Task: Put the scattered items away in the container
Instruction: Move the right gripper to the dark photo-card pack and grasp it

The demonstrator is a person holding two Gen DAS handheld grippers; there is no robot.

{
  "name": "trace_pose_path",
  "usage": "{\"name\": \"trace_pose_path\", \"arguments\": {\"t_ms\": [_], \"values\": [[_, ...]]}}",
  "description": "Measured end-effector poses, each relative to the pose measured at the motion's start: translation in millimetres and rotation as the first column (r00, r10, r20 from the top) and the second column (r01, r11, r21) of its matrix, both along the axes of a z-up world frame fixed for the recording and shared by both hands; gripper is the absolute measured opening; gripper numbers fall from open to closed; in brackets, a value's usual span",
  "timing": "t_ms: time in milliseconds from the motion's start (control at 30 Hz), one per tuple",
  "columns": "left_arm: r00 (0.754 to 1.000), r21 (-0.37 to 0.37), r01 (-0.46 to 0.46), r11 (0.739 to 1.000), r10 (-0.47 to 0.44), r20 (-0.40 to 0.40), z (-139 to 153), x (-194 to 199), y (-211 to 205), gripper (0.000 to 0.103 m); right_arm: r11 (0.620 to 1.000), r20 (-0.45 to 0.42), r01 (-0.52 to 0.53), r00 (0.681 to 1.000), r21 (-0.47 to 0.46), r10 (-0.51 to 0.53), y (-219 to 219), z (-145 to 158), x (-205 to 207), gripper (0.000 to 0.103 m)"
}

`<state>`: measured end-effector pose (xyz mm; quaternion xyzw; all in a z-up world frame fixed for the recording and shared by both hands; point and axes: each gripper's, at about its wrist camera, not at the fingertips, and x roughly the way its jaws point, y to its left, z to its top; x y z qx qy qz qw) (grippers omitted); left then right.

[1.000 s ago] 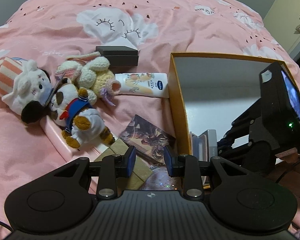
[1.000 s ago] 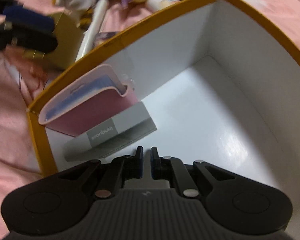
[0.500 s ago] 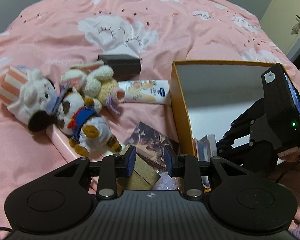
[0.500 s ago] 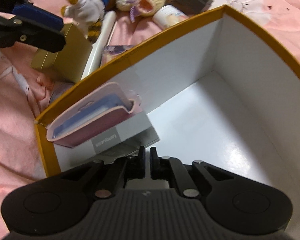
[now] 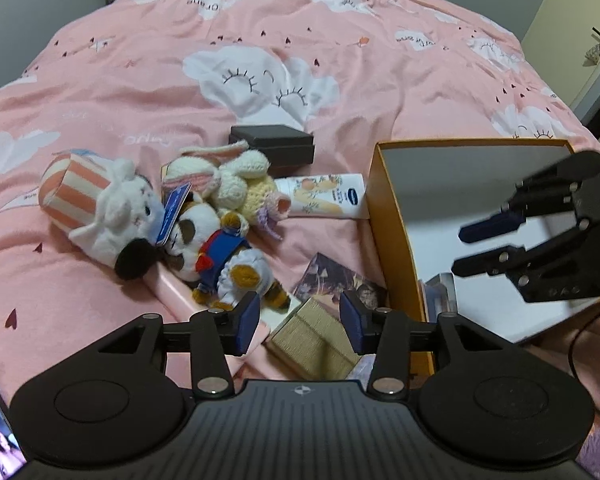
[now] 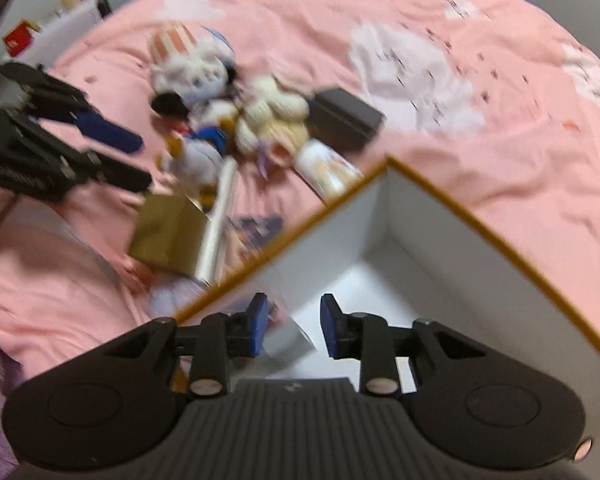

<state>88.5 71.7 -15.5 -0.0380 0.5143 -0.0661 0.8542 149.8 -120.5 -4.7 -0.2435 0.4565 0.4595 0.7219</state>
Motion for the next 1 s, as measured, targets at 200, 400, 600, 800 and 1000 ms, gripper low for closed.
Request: {"name": "trace_pose_path", "arguments": {"t_ms": [200, 400, 600, 800, 1000], "values": [[0.998, -0.055, -0.048, 0.997, 0.046, -0.044, -4.2, 2.9, 13.2, 0.052, 0.996, 0.002, -0.091, 0.996, -0.004, 0.091, 29.3, 11.2, -5.7, 0.042], [0.993, -0.057, -0.079, 0.995, 0.074, -0.093, -10.6, 10.5, 23.1, 0.052, 0.983, -0.014, -0.171, 0.985, -0.068, 0.171, 64.7, -4.8, 3.0, 0.055], [0.986, -0.137, -0.12, 0.983, 0.103, -0.13, -17.3, 15.8, 33.3, 0.052, 0.958, -0.057, -0.236, 0.972, -0.165, 0.23, 100.9, -24.9, 16.2, 0.055], [0.985, -0.163, -0.137, 0.977, 0.117, -0.13, -19.7, 21.0, 40.0, 0.052, 0.929, -0.118, -0.277, 0.96, -0.245, 0.255, 127.6, -50.5, 27.8, 0.055], [0.986, -0.154, -0.126, 0.98, 0.106, -0.132, -21.1, 24.2, 40.0, 0.052, 0.919, -0.212, -0.27, 0.954, -0.289, 0.213, 142.5, -76.0, 44.2, 0.056]]}}
